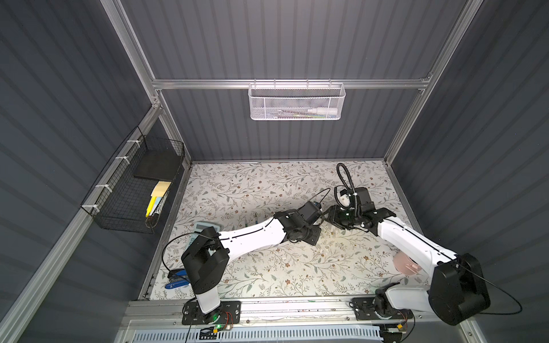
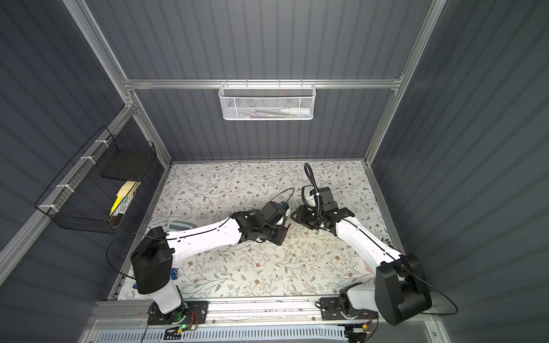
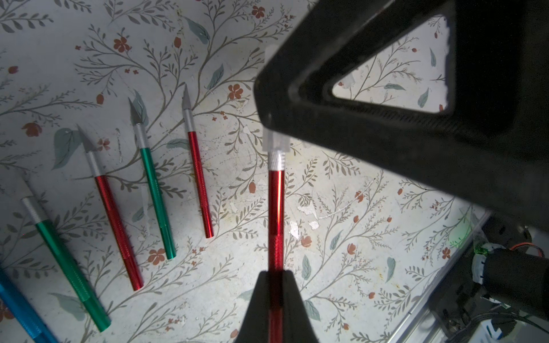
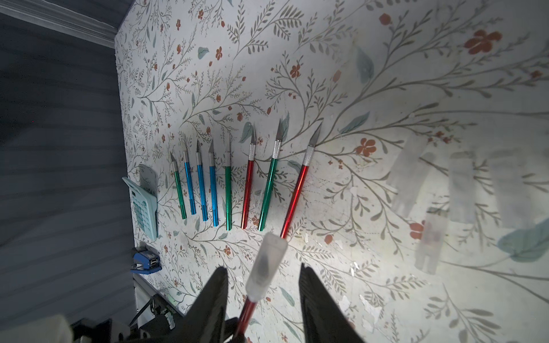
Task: Remove protective caps from carving knives
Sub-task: Remove the protective sleeve from the carving knife.
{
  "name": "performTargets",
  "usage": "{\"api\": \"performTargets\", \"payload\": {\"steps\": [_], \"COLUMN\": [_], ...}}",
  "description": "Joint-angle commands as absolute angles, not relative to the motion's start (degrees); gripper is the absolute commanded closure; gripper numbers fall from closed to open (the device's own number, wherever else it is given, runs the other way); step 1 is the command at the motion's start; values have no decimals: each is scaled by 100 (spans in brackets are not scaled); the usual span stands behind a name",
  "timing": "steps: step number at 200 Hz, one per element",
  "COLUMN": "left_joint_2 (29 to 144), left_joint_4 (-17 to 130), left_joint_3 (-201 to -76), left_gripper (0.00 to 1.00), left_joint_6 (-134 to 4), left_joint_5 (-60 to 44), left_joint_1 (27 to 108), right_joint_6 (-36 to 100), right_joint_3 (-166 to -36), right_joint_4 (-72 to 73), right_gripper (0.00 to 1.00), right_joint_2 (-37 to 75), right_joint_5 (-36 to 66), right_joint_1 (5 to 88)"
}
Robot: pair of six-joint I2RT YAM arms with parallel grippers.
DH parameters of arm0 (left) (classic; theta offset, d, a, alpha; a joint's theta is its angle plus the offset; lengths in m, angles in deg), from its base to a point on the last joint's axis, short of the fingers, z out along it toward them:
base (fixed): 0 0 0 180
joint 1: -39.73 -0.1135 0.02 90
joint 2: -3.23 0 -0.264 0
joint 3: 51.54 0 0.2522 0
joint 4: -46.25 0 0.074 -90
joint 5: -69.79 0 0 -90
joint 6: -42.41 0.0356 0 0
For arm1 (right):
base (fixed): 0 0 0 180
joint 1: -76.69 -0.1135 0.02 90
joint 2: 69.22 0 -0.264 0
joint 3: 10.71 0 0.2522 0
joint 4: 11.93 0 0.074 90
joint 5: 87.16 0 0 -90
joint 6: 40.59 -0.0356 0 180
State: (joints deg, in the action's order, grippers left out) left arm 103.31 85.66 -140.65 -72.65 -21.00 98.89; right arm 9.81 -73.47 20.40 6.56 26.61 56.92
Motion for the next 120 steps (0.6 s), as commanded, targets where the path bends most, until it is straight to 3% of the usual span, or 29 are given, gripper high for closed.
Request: {"api": "performTargets", "payload": {"steps": [1, 120], "left_joint_2": [10131, 10079], "left_joint_4": [8541, 8496], "left_joint_3": [-14000, -13947], "left_gripper": [100, 100], "left_joint_6": [-7166, -7197], "left_joint_5": [-2076, -2021], "left_joint_1": [9844, 9819], "right_joint_6": [880, 863], "right_joint_3": [-7501, -7537], "right_joint_4": [1911, 1880], "right_gripper": [61, 65], "right_joint_2": [740, 847], "right_joint_5": [2657, 2642], "right_joint_1": [5639, 5561]}}
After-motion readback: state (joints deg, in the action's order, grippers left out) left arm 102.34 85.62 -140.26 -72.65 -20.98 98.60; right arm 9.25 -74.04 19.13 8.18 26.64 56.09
